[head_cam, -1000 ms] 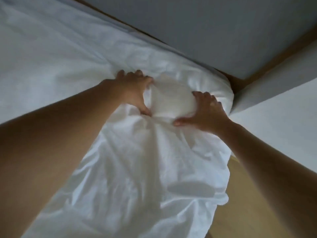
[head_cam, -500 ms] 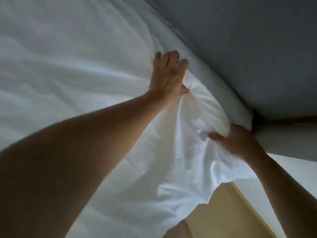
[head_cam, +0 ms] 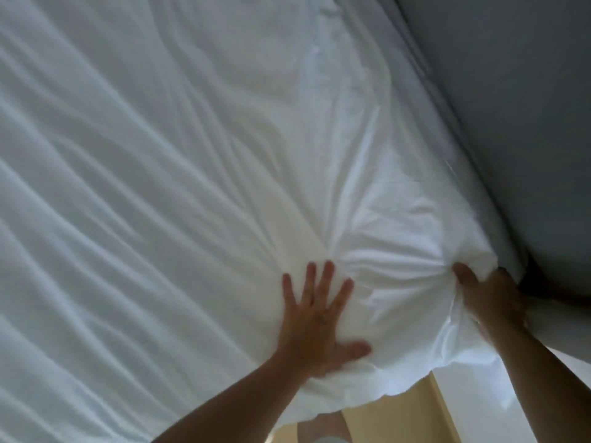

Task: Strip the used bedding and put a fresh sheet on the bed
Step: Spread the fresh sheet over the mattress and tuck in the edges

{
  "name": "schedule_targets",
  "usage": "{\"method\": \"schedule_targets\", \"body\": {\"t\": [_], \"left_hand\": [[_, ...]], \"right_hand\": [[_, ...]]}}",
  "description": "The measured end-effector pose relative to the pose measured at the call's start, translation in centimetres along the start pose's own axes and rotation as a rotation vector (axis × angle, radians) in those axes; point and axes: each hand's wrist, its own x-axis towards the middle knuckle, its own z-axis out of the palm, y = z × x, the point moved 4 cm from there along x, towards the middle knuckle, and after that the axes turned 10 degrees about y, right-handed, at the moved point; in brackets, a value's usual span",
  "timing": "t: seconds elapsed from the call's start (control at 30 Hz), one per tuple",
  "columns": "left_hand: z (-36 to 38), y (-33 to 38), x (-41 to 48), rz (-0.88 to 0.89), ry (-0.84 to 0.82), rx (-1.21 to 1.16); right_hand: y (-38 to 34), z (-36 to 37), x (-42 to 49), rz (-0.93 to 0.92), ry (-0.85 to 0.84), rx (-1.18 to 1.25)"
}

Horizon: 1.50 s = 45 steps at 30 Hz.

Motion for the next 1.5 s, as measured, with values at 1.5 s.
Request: {"method": "schedule_targets", "body": {"t": [1.5], "left_hand": [[-15.6,-35.5,-37.2,-1.442,0.459,-0.149]], "right_hand": [[-22.5,16.0,-48.8,-1.409,-0.077,-0.245]]}}
